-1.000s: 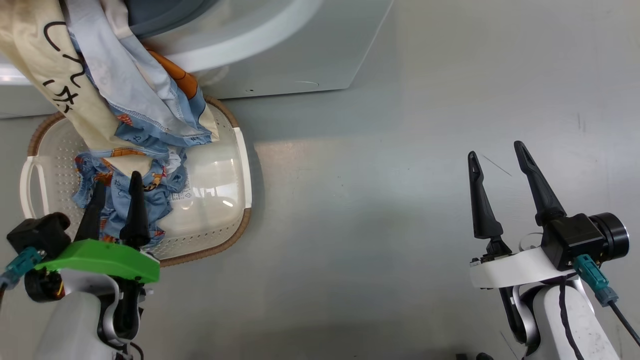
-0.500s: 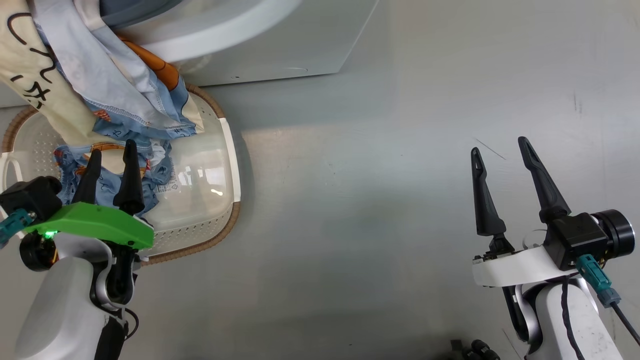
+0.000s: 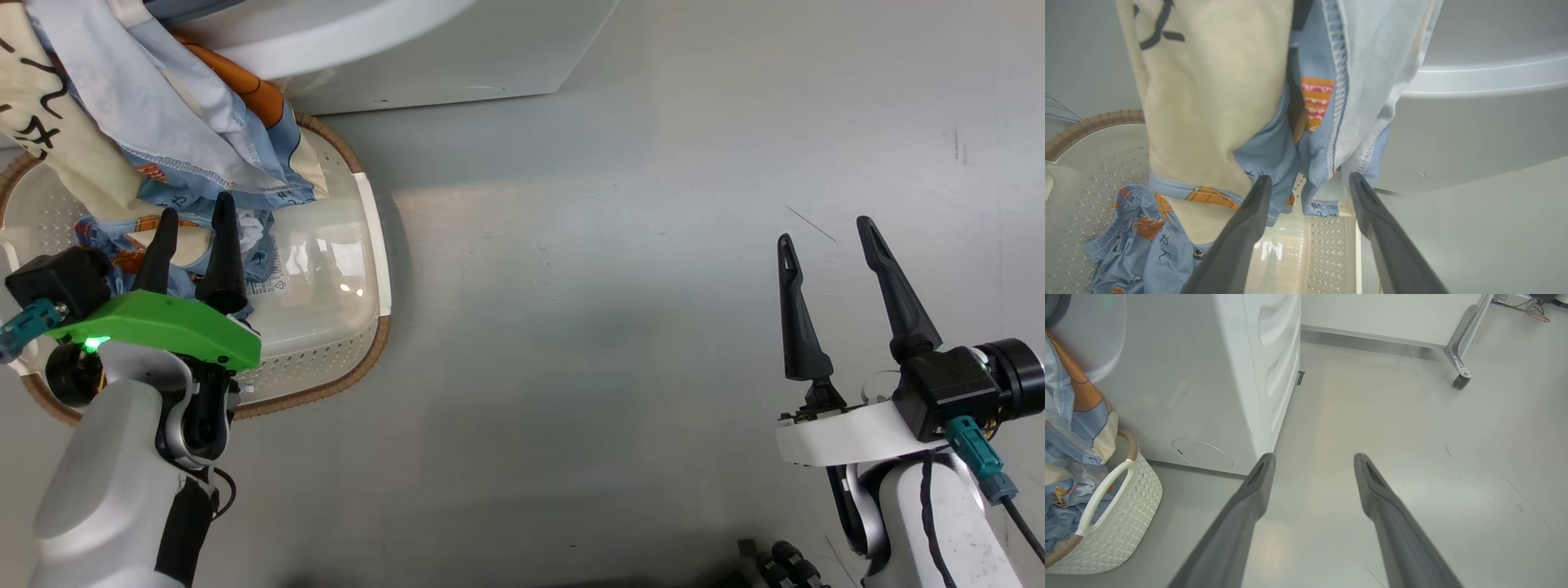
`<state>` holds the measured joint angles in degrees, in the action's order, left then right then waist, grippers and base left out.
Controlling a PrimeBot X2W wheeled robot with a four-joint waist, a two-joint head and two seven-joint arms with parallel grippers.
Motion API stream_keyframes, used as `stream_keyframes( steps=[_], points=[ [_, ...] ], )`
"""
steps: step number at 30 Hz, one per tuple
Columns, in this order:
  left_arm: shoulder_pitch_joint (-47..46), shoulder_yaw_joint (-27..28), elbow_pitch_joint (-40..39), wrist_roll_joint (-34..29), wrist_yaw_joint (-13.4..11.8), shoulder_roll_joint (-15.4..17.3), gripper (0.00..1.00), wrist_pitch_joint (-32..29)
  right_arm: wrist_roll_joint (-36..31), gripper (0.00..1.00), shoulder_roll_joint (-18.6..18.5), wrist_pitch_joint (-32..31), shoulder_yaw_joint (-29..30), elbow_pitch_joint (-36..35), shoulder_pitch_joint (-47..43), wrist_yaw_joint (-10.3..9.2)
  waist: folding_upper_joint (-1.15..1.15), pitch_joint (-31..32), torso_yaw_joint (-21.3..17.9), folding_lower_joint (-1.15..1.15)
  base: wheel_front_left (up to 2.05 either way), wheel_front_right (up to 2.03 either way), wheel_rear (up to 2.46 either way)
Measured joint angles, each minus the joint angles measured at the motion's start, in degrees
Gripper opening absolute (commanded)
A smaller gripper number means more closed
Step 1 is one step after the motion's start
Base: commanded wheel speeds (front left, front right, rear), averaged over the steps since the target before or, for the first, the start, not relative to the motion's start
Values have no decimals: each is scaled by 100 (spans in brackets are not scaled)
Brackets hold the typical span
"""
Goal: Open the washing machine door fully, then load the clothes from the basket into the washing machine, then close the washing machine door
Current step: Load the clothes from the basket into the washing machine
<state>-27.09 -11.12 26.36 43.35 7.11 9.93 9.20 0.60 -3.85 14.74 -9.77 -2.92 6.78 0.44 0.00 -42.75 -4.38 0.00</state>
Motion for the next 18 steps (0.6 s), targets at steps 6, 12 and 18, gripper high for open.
stream_keyframes(
  steps=[6,12,18],
  points=[
    [-151,-13,305,193,1,7,100,70,-31,100,-25,0,3,-23,-4,-8,0,-47,10,0,0,0,0],
    [-429,-38,509,301,1,35,100,151,-32,100,-23,0,-77,-25,-19,-7,0,-106,4,0,0,0,0],
    [-662,-199,648,431,1,33,100,204,-33,100,-21,0,-91,-31,-20,-8,0,-147,-19,0,0,0,0]
  ],
)
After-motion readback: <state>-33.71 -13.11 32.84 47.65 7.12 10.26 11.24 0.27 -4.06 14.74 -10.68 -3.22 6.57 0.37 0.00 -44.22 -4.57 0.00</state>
